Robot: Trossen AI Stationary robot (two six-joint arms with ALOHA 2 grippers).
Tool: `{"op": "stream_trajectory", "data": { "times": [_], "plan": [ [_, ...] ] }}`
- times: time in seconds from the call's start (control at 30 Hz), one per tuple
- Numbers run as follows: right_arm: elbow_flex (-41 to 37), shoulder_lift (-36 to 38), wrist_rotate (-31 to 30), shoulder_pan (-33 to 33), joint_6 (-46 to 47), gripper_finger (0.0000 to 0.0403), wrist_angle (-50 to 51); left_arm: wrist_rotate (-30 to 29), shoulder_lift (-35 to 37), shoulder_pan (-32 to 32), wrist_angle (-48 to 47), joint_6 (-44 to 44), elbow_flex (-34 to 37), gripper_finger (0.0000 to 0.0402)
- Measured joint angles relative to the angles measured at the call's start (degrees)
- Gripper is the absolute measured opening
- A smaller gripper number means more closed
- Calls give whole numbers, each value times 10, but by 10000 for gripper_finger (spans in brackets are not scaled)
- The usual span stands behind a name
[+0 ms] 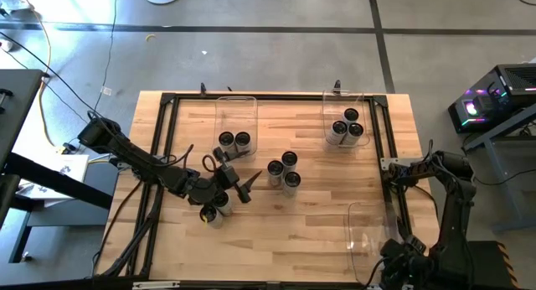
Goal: Sort soda cans
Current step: Put the white-blue soda can into the bottom transparent bin
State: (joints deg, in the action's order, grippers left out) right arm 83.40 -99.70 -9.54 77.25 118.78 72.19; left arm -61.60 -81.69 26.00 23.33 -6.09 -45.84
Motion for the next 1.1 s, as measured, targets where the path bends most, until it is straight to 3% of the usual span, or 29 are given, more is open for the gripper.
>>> {"op": "stream_trajectory", "data": {
  "times": [0.2,0.9,1.1],
  "plan": [
    [0,0,0,0,6,295,0,0,0,0,0,0,0,339],
    [10,0,22,-5,-26,298,-9,0,0,0,0,0,0,339],
    [13,0,52,-14,-51,259,-13,0,0,0,0,0,0,339]
  ]
}}
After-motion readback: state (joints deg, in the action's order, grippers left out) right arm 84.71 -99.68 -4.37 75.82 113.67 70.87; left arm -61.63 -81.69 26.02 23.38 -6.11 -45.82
